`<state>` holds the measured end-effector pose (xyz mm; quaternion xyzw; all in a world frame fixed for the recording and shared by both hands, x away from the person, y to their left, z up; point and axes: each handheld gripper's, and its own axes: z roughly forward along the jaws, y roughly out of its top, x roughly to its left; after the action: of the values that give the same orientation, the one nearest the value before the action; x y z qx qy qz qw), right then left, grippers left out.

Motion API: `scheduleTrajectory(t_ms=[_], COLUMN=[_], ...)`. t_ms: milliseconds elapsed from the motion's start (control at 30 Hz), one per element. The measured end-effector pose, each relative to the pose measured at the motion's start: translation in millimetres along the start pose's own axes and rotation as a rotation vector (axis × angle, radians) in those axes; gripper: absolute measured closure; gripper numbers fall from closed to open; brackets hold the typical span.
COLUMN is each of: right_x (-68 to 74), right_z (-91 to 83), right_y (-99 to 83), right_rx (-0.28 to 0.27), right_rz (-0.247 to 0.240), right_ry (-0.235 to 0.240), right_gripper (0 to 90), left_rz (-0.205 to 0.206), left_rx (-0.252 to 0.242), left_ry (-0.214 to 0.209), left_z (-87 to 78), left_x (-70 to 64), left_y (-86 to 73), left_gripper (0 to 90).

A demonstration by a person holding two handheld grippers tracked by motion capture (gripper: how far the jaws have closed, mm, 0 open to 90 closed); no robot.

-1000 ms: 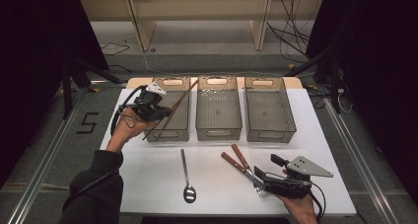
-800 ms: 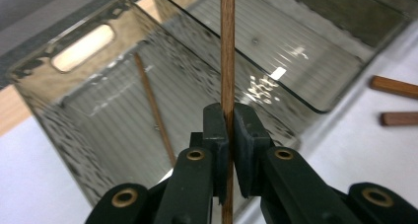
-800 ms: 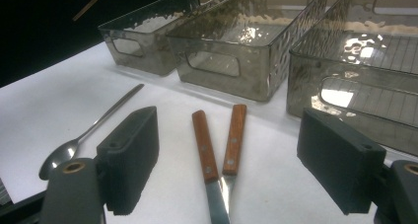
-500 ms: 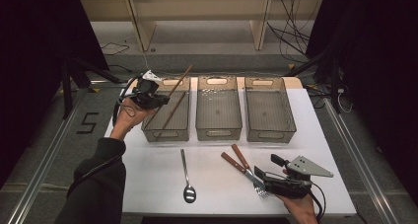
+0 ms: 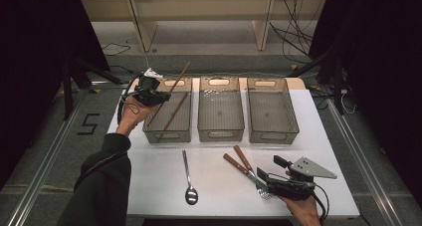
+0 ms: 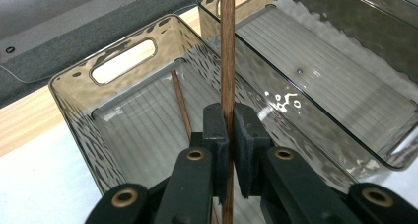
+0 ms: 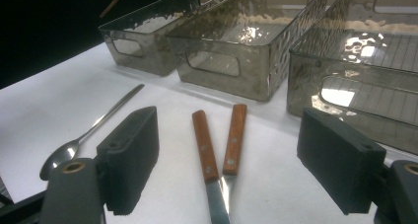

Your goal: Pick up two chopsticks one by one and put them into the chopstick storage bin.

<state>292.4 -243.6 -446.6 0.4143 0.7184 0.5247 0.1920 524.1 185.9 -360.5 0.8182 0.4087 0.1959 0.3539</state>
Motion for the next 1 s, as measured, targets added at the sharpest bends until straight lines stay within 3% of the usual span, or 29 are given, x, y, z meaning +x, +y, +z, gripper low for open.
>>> scheduleTrajectory(t_ms=[300,1000], right_x=[-0.5,-1.3], right_z=[-0.3,-0.3], right_y=[-0.2,-0.6], right_rx=[0.0,-0.002], right_rz=[0.003,0.008], right_ry=[0.0,0.001], right_gripper=[24.6,24.6], left_rz=[-0.012,-0.091], left_rx=[0.006,0.056], left_ry=[0.014,0.018], left_z=[11.7,31.1], left_x=[3.2,10.4], left_y=[-2.7,-20.1], left_gripper=[84.3,84.0])
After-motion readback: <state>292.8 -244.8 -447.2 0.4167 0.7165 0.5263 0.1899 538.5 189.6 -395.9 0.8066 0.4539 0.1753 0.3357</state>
